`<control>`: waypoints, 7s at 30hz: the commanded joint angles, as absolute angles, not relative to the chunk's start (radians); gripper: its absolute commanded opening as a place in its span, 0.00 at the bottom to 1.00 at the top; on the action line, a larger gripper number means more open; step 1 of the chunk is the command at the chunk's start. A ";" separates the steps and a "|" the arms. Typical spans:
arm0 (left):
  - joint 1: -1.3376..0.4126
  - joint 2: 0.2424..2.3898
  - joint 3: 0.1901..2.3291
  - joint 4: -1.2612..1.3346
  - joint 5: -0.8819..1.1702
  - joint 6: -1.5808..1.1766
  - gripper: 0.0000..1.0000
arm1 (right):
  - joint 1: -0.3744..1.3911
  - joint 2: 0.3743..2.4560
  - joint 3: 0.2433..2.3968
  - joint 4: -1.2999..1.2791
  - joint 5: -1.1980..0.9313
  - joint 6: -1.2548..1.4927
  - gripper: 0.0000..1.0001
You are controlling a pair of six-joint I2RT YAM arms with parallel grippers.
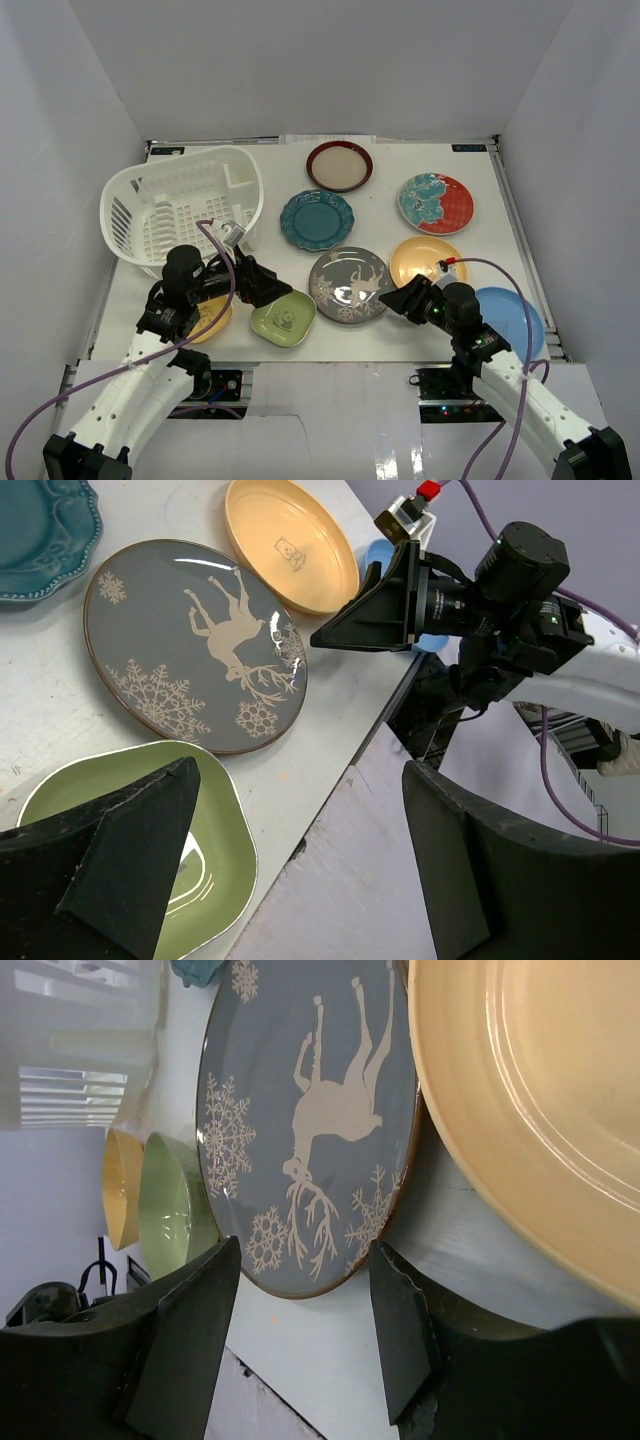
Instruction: Place the plates into the plastic bin on the countertop
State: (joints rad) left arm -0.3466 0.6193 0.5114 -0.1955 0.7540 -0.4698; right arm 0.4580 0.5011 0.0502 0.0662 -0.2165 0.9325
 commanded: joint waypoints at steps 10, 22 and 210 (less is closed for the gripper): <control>-0.344 0.557 0.523 -0.232 0.641 -0.457 0.91 | 0.667 0.336 0.084 -0.233 0.205 1.048 0.66; -0.354 0.486 0.546 -0.298 0.506 -0.445 0.91 | 0.985 0.750 0.104 0.020 0.462 1.323 0.65; -0.337 1.092 1.092 -0.434 0.459 -0.551 0.87 | 0.551 1.398 0.391 1.008 0.011 1.181 0.08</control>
State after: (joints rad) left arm -0.2893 1.0573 1.0096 -0.3614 0.4316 -0.5819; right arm 0.5735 1.5757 0.3672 0.8658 0.0708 1.2373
